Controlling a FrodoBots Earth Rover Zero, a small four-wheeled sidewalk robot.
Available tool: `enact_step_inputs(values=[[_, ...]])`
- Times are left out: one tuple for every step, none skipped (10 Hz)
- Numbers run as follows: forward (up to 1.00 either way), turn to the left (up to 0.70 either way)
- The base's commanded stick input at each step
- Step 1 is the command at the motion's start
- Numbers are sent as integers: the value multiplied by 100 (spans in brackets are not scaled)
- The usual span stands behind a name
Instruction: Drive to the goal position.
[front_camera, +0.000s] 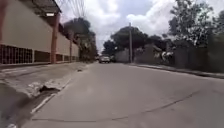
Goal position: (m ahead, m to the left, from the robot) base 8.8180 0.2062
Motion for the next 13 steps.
enact_step_inputs(values=[[100, 33], [100, 23], [100, 0], [100, 0], [100, 0], [100, 0], [100, 0], [100, 0], [100, 0], [100, 5], [100, 14], [100, 18], [100, 4]])
